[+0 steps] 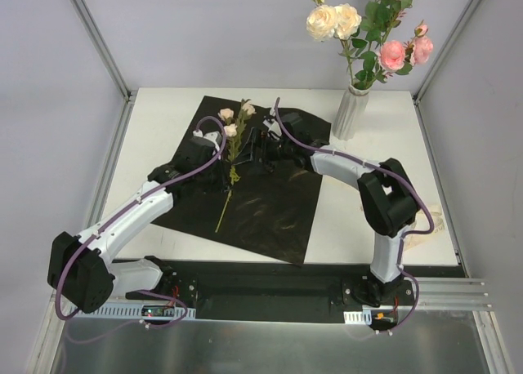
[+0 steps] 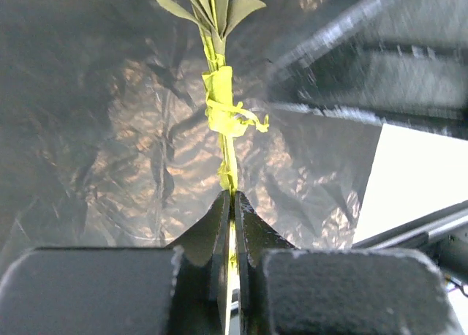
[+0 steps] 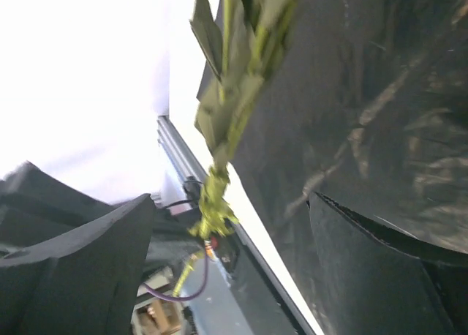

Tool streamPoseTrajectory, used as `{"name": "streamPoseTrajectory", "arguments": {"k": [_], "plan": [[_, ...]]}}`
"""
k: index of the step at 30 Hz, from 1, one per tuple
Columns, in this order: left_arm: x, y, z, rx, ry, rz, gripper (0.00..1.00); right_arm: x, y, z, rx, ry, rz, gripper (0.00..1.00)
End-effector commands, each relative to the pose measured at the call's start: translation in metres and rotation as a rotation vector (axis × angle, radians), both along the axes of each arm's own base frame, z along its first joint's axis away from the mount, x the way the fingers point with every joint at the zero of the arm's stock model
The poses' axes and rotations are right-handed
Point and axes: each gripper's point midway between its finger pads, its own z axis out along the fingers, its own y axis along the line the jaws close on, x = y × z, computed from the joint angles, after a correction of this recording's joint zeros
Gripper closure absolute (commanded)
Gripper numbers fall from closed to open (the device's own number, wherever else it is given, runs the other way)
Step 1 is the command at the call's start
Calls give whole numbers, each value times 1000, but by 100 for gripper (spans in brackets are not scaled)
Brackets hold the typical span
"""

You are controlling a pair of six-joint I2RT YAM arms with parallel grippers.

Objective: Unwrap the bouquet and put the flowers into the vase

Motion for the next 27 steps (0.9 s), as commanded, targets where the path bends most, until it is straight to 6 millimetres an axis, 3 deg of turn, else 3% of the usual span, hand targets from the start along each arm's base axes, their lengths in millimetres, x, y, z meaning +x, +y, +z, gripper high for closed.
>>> {"name": "streamPoseTrajectory", "arguments": {"k": [1,7,13,21,27], "plan": [[-19,-12,-7,-70,1,-115,100,5,34,26,167,112,-11,13],[-32,-19,-16,-132,32,-144,100,10,30,-7,127,163,-88,24],[-38,-19,-26,-142,46,-156,100,10,27,-20,111,161,-95,43],[-41,-24,-25,-173,57,-176,100,12,22,-40,60,170,-104,45],[-42,-26,-23,-187,64,-179,100,10,6,-44,-20,123,-116,48]]}}
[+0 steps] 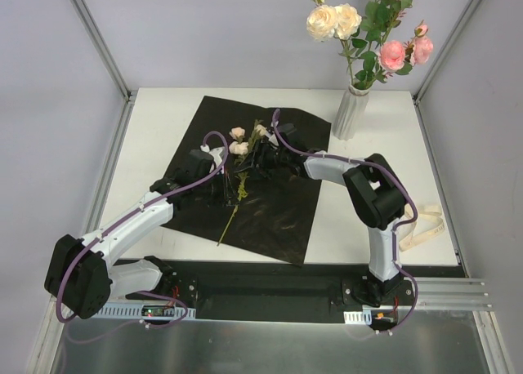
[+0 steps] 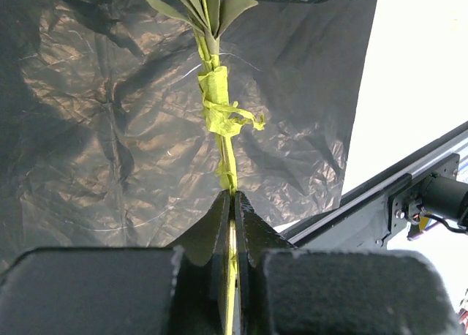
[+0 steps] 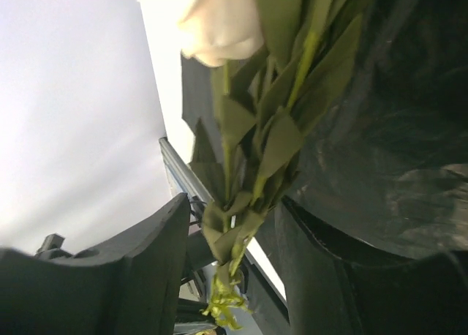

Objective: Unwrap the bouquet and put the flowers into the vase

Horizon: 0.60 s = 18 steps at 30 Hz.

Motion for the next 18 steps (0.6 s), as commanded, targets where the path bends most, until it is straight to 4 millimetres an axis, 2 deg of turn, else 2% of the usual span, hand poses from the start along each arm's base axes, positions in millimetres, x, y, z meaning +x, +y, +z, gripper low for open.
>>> {"name": "streamPoseTrajectory", "arguments": {"k": [1,5,11,15,18], "plan": [[-2,-6,9,-49,-13,-19,100,2,-17,-2,-93,-66,-9,49],[-4,-7,8,-53,-6,-20,100,3,-16,0,-99,-85,3,54],[-8,-9,9,-71,11,-30,100,11,-10,12,-75,-110,6,74],[-13,-6,6,-69,13,-31,100,11,0,41,-8,-188,61,98],[-14,-2,4,-63,5,-12,100,11,-4,68,8,-288,77,99]]}}
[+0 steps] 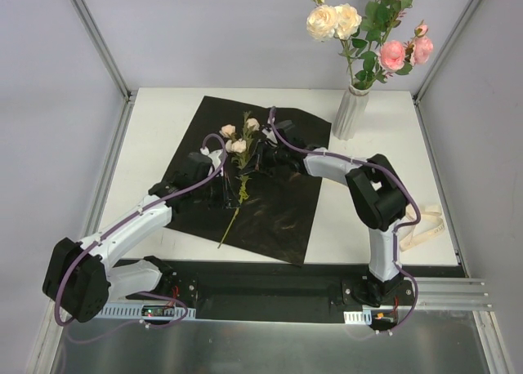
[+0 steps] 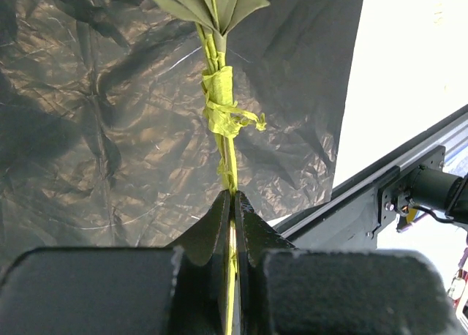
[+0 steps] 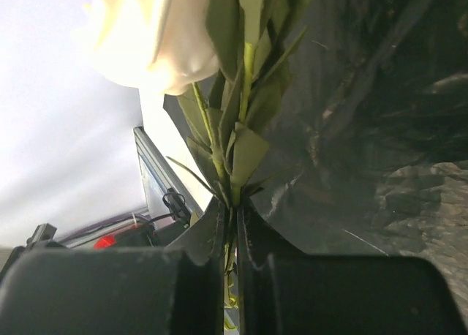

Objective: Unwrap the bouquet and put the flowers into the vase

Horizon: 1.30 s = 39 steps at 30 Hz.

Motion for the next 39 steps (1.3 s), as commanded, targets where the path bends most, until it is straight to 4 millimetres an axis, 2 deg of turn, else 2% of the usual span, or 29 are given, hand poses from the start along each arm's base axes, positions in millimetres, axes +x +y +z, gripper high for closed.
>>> {"name": "streamPoseTrajectory", "arguments": {"k": [1,2,4,5,6,7,8,9,10,11,13,14,15,16,17,18,19,21,23,24,27,29,31,32,34,35,37,38,39], "plan": [[-7,2,7,-26,-16,3,100,8,1,79,89,-236,47,99],[-7,3,11,-34,-35,6,96,5,-2,97,102,-278,55,99],[-9,5,14,-40,-60,8,86,-1,-10,107,80,-340,85,99],[-7,5,24,-60,-105,6,81,-7,-15,125,89,-390,96,99],[-8,6,27,-65,-124,5,70,-10,-21,130,70,-418,104,99],[-7,7,33,-71,-153,3,65,-15,-28,133,46,-473,132,99],[-6,8,42,-85,-186,4,60,-21,-37,150,44,-534,137,99],[-5,8,48,-90,-212,6,53,-26,-46,149,-1,-544,141,99],[-5,9,53,-92,-234,2,50,-30,-53,154,-21,-575,150,99],[-4,10,60,-100,-261,3,48,-38,-64,172,-35,-674,175,99],[-3,10,69,-105,-296,-3,45,-53,-82,175,-82,-729,211,99],[-2,11,74,-110,-314,-2,44,-63,-94,195,-88,-836,230,99],[-2,11,78,-115,-326,-3,42,-69,-106,189,-132,-847,237,99],[-2,11,81,-118,-338,-5,40,-74,-116,193,-157,-881,233,99],[-2,12,85,-123,-353,-1,39,-83,-130,210,-173,-964,222,99],[-1,12,87,-128,-361,-1,37,-82,-146,210,-236,-980,181,99],[-1,11,91,-134,-374,-2,35,-89,-160,227,-247,-1039,136,99],[0,10,97,-149,-388,-6,32,-81,-189,240,-354,-1091,15,99],[0,4,106,-183,-401,-22,28,-80,-219,270,-411,-1161,-127,99],[0,2,109,-196,-405,-30,27,-69,-244,281,-511,-1185,-250,99],[-2,-7,120,-239,-409,-73,24,-62,-296,328,-648,-1262,-493,99],[-2,-12,123,-250,-409,-98,21,-56,-318,358,-702,-1306,-602,99],[-3,-15,125,-262,-409,-124,20,-41,-328,380,-750,-1347,-662,99],[-4,-16,126,-265,-407,-131,20,-38,-344,401,-764,-1366,-737,99],[-5,-19,127,-275,-411,-149,19,-19,-346,419,-763,-1401,-770,99],[-5,-19,128,-277,-412,-152,19,-13,-358,438,-752,-1435,-849,99],[-6,-19,127,-282,-411,-153,18,4,-359,449,-742,-1495,-862,99],[-6,-19,126,-281,-410,-153,18,10,-358,466,-696,-1582,-879,100],[-6,-19,126,-283,-409,-151,18,16,-357,472,-685,-1616,-882,99]]}}
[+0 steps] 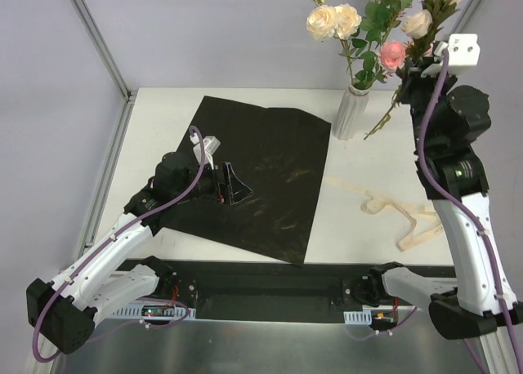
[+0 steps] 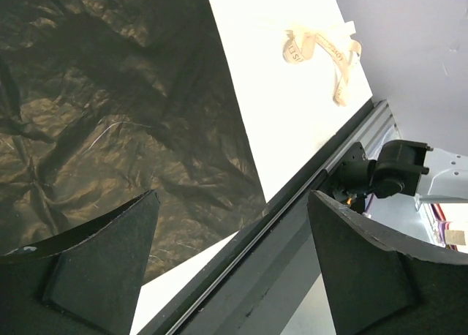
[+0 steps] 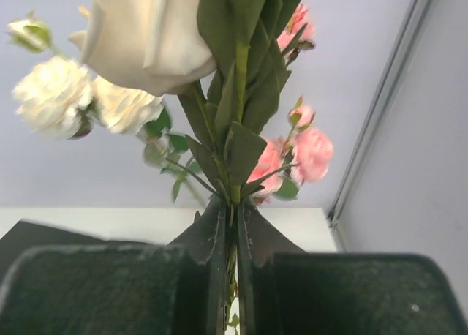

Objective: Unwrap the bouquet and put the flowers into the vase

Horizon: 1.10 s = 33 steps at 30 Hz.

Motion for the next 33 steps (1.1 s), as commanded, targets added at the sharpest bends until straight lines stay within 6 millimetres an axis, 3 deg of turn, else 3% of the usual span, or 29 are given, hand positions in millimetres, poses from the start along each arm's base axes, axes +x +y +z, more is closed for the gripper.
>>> {"name": "streamPoseTrajectory", "arguments": {"k": [1,2,5,12,20,25,33], "plan": [[1,-6,23,-50,-80,-39,18,32,-2,52,-41,-239,6,99],[2,-6,23,-51,-79,-39,18,37,-2,64,-56,-291,16,99],[1,-6,21,-49,-79,-38,18,61,-2,72,-75,-344,24,99],[4,-10,20,-43,-80,-60,17,112,-7,70,-66,-354,62,99],[6,-11,20,-47,-73,-56,17,138,-16,74,-34,-391,80,99],[7,-14,21,-53,-63,-65,17,155,-12,64,-50,-378,103,100],[8,-15,23,-57,-62,-63,17,180,-9,30,-75,-319,120,99]]}}
